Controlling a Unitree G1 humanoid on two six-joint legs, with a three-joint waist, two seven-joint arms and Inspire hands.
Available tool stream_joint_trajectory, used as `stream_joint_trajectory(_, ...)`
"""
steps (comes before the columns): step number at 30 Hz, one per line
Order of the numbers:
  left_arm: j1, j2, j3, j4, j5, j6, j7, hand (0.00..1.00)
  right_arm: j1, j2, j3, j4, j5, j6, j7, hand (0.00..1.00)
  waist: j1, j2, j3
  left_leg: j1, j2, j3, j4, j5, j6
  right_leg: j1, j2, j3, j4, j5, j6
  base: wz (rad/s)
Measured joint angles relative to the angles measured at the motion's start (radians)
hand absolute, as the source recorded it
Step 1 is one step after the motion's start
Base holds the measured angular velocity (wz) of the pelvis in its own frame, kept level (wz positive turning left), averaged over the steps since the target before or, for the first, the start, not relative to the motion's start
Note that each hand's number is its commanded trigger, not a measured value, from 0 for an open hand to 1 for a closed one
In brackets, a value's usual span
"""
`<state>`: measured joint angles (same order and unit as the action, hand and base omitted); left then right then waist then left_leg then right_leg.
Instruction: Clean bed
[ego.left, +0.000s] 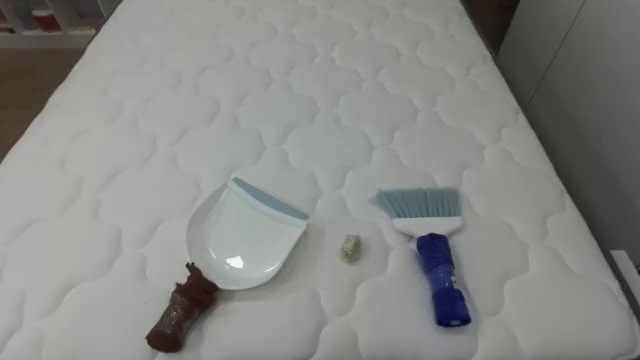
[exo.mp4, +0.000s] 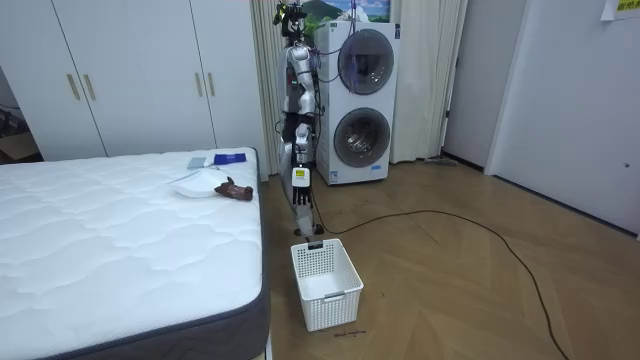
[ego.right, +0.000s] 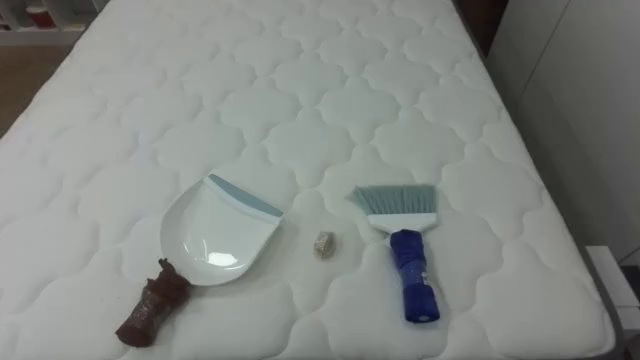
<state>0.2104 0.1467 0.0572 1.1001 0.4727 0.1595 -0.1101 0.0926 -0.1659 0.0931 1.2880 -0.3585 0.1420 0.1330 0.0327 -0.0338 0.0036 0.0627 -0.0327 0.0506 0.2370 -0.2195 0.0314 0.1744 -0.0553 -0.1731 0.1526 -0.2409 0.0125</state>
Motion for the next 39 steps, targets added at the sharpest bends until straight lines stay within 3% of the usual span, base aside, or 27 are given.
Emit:
stream_joint_trajectory(12,0.008,0.0,0.024,-0.021,0.0,-0.024,0.047,0.0,-0.007,0.0,-0.008,-0.014,0.01,-0.019,-0.04,0.0,0.003,-0.01,0.0001,-0.002,0.0,0.003,-0.001,0.0,0.0,0.0,0.0,-0.005,0.0,0.0,0.0,0.0)
stream_joint_trajectory(21,0.022,-0.001,0.069,-0.042,-0.01,-0.054,0.218,0.0,0.002,-0.005,-0.018,0.0,0.05,-0.041,-0.077,0.0,-0.001,-0.013,0.0007,0.011,0.002,-0.003,-0.008,0.0,0.0,0.002,-0.001,-0.011,0.018,0.001,-0.001,0.0)
stream_joint_trajectory(26,0.012,-0.001,0.096,-0.084,-0.01,-0.099,0.319,0.0,0.005,-0.006,-0.029,0.0,0.047,-0.062,-0.09,0.0,-0.006,-0.01,0.0029,0.001,0.0,-0.012,-0.015,0.0,0.0,0.0,-0.001,-0.024,0.018,0.002,-0.002,0.05)
stream_joint_trajectory(30,-0.001,-0.002,0.125,-0.215,-0.01,-0.134,0.404,0.0,-0.002,-0.008,-0.04,-0.009,0.041,-0.089,-0.1,0.0,-0.006,-0.007,0.0006,-0.002,0.0,-0.017,-0.016,0.0,-0.001,-0.001,-0.001,-0.035,0.017,0.002,-0.003,0.05)
stream_joint_trajectory(34,-0.016,-0.003,0.111,-0.35,-0.01,-0.203,0.486,0.0,-0.02,-0.008,-0.049,-0.009,0.041,-0.139,-0.112,0.0,-0.009,-0.004,-0.0007,0.0,-0.002,-0.022,-0.014,0.002,-0.002,-0.001,-0.001,-0.041,0.016,0.004,-0.003,0.01)
stream_joint_trajectory(39,-0.037,-0.004,0.102,-0.465,-0.01,-0.23,0.539,0.0,-0.021,-0.01,-0.047,-0.003,0.08,-0.166,-0.117,0.0,-0.008,-0.003,-0.0051,0.006,0.0,-0.013,-0.016,0.002,-0.002,-0.001,0.0,-0.029,0.013,0.004,-0.003,-0.02)
